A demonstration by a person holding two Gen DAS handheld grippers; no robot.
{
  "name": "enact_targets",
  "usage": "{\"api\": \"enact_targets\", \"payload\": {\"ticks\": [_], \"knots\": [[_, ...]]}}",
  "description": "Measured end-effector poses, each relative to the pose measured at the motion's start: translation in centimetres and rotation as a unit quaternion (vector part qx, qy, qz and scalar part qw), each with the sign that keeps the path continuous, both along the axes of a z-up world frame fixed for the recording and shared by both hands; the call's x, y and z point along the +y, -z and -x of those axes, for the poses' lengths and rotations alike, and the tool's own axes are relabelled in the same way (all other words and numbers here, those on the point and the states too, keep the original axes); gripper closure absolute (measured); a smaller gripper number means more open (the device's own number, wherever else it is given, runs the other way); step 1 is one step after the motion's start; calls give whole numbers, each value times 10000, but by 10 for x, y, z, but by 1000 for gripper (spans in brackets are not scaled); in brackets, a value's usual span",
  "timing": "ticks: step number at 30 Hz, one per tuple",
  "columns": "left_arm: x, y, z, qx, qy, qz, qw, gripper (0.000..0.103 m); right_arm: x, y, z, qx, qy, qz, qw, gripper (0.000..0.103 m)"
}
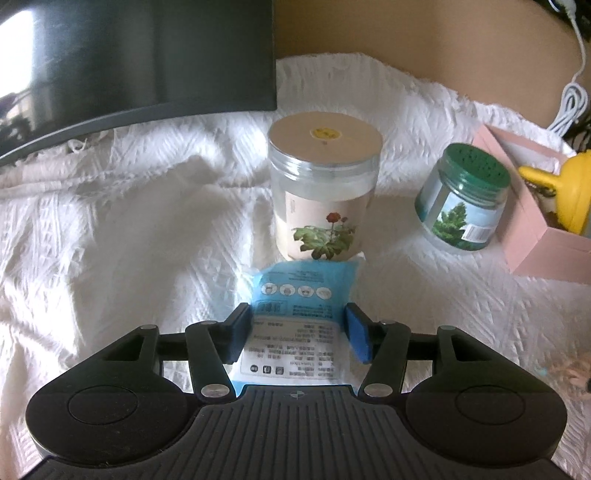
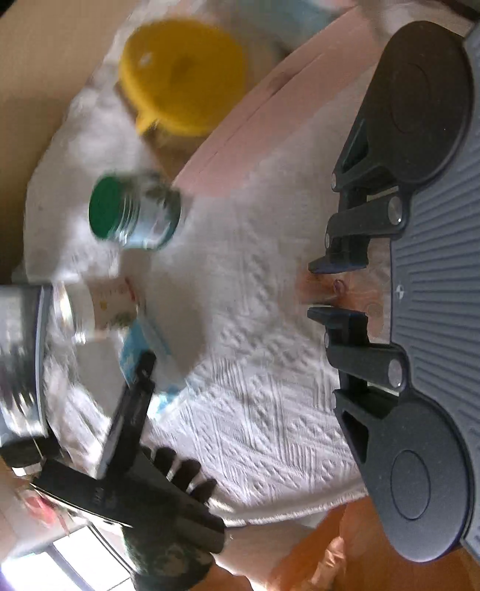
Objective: Organize soft objects
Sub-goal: 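Lift the wipes packet with the left tool while the right tool approaches the pink bow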
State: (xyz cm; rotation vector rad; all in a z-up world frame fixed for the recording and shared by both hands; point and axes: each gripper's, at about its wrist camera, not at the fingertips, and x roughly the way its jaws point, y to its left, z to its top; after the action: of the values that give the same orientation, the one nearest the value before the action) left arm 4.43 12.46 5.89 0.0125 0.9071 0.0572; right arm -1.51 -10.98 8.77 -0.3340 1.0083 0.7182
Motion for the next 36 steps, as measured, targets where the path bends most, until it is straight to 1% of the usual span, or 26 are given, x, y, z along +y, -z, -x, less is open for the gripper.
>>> {"api": "enact_targets", "payload": {"ticks": [2,4,6,9,11,12,13,15,16,18,20,22,24,27,29,32,33,34,35,36], "knots": [[-2,2,0,-45,-10,17,10000,42,-7,-1,5,-165,319,49,9993,72],[-3,2,4,-158,-11,113,9998,44,-19,-4,13,-450,685,94,9966,53],[-5,1,12,-229,33,272,9994,45,-32,-5,23,-720,1013,105,9922,44],[-17,0,31,-264,297,548,9977,46,-51,-4,46,-1275,1418,280,9813,40],[-31,-2,47,-297,667,706,9948,46,-61,-2,58,-1635,1708,461,9705,39],[-40,-4,55,-298,842,807,9927,46,-66,-1,64,-1746,1936,456,9643,39],[-48,-6,63,-285,994,898,9906,46,-71,-1,65,-1700,2116,343,9619,39],[-63,-8,74,-207,1206,961,9878,46,-79,1,66,-1379,2333,-19,9626,38],[-70,-8,79,-138,1280,916,9874,46,-79,3,66,-1212,2364,-182,9639,38],[-83,-6,85,-31,1362,761,9877,47,-71,9,66,-970,2208,-372,9698,38],[-89,-5,88,-3,1391,650,9881,47,-53,17,70,-944,1970,-342,9753,38],[-88,-3,88,43,1271,589,9901,47,-33,24,73,-984,1683,-306,9803,38],[-81,0,89,109,1092,695,9915,47,-15,35,71,-1018,1513,-244,9829,38],[-76,1,91,89,897,925,9916,46,2,50,59,-920,1639,-7,9822,38],[-79,4,91,126,904,910,9917,45,4,51,59,-1035,1650,26,9809,37],[-83,10,88,345,1043,897,9899,39,-2,52,59,-1082,1583,115,9814,35],[-82,13,87,422,1044,987,9887,36,-7,52,57,-1133,1677,183,9791,33],[-80,13,87,422,1025,1071,9881,36,-15,51,56,-1160,1786,214,9768,31],[-80,14,88,403,1027,1080,9880,36,-22,52,54,-1173,1929,221,9739,29],[-79,14,88,384,1043,1071,9880,36,-29,53,50,-1153,2084,187,9710,25]]}}
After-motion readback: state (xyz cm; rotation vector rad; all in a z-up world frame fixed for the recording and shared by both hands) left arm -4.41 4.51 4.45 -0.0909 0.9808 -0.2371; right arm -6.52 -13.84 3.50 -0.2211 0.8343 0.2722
